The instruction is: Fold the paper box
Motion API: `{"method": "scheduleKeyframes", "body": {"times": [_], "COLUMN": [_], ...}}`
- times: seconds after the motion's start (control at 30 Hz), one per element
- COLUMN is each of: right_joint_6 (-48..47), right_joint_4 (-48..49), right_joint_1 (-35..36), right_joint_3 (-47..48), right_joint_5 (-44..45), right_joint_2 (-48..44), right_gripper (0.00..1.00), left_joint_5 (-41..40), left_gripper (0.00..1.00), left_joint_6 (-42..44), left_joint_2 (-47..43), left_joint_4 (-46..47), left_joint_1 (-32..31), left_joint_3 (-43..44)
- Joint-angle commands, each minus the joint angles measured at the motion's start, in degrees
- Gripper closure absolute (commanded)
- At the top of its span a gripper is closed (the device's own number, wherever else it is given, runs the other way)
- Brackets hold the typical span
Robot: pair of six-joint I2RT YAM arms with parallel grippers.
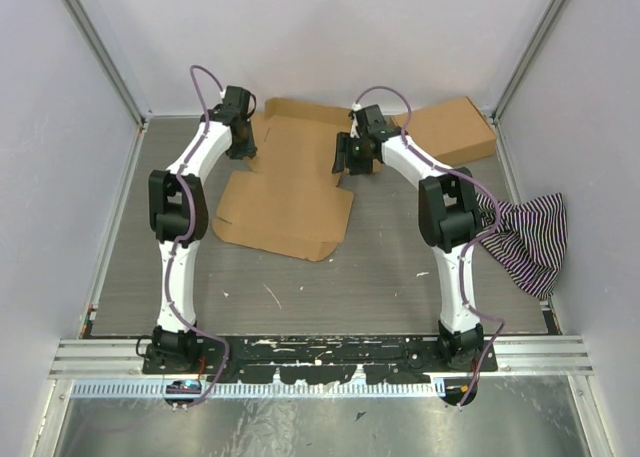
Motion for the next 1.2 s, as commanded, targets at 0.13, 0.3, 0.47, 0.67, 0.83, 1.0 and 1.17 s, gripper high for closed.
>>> {"method": "scheduleKeyframes", "body": {"times": [0.13,0.3,0.47,0.67,0.83,1.0,1.17], "right_joint_6": [0.6,0.3,-0.9,-3.7,-7.4,-8.9,-11.2], "right_joint_4": [-1.7,-3.3,-4.3,-5.3,-7.8,-8.2,-8.1], "right_joint_1": [-0.8,-0.7,-0.5,-0.2,0.0,1.0,3.5], "right_joint_3": [3.9,5.8,5.7,4.2,0.6,-10.4,-20.7], "right_joint_5": [1.2,0.5,0.9,0.9,0.6,0.8,-0.9], "right_joint_2": [0.5,3.0,3.2,1.3,-3.7,-11.6,-18.5], "right_gripper": [0.41,0.66,0.83,0.97,0.98,0.98,0.98], "left_joint_5": [-2.3,-2.7,-2.7,-2.5,-2.5,-4.1,-4.1], "left_gripper": [0.64,0.64,0.64,0.64,0.64,0.63,0.62], "left_joint_6": [-0.6,-0.1,0.6,0.3,1.2,3.4,5.1], "left_joint_2": [1.6,2.1,3.3,3.3,-2.2,-8.6,-7.8], "left_joint_4": [-1.4,-1.7,-1.5,-3.5,-5.4,-4.0,-4.9], "left_joint_1": [0.1,0.1,0.1,0.1,0.1,0.1,0.3], "left_joint_3": [3.1,3.4,4.6,7.1,2.9,-1.7,2.3]}}
